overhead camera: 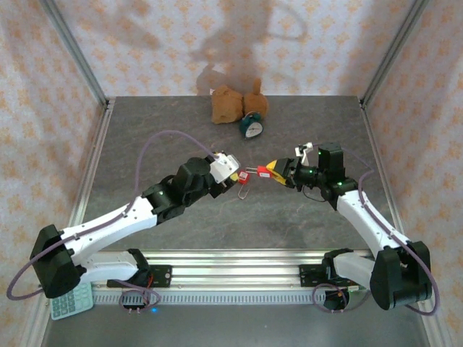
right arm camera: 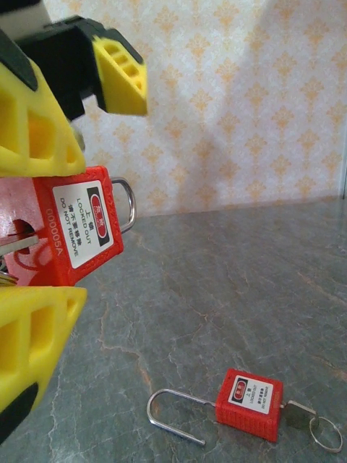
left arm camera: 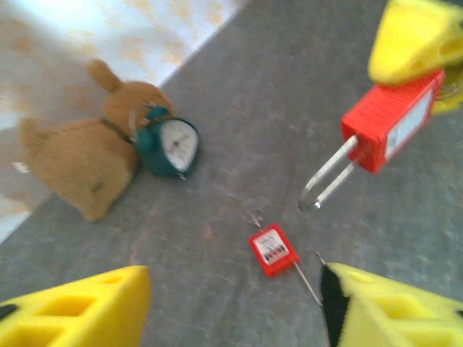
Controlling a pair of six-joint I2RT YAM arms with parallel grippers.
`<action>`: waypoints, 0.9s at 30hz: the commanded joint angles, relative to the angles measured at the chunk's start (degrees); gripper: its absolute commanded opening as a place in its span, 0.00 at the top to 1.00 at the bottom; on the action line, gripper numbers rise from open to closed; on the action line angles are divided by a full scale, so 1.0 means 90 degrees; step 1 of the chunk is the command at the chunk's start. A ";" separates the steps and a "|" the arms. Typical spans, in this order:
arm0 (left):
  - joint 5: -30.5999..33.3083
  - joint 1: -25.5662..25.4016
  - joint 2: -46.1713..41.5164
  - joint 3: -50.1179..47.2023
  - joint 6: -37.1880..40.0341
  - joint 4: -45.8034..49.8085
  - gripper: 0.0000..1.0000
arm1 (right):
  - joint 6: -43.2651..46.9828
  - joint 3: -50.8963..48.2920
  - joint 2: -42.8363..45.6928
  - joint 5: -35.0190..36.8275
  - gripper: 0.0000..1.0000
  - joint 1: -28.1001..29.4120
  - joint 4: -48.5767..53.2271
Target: Unlock with the key
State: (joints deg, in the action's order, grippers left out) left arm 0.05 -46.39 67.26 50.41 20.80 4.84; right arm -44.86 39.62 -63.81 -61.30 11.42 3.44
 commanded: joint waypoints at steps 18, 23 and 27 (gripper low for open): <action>-0.1776 0.0187 0.1126 0.0752 0.1127 0.0631 0.66 | 0.0498 0.0029 0.0422 0.0168 0.74 0.0444 0.0486; -0.1641 0.0185 0.1040 0.0605 0.1122 0.0361 0.79 | 0.0509 0.0022 0.0398 0.0176 0.74 0.0450 0.0468; -0.1605 0.0201 0.1034 0.0585 0.1113 0.0347 0.85 | 0.0521 0.0021 0.0393 0.0186 0.74 0.0447 0.0474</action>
State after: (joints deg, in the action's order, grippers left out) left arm -14.76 -44.95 77.19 55.46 30.33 9.32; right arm -41.23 39.59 -61.17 -59.96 15.09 8.23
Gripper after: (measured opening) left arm 0.154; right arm 0.285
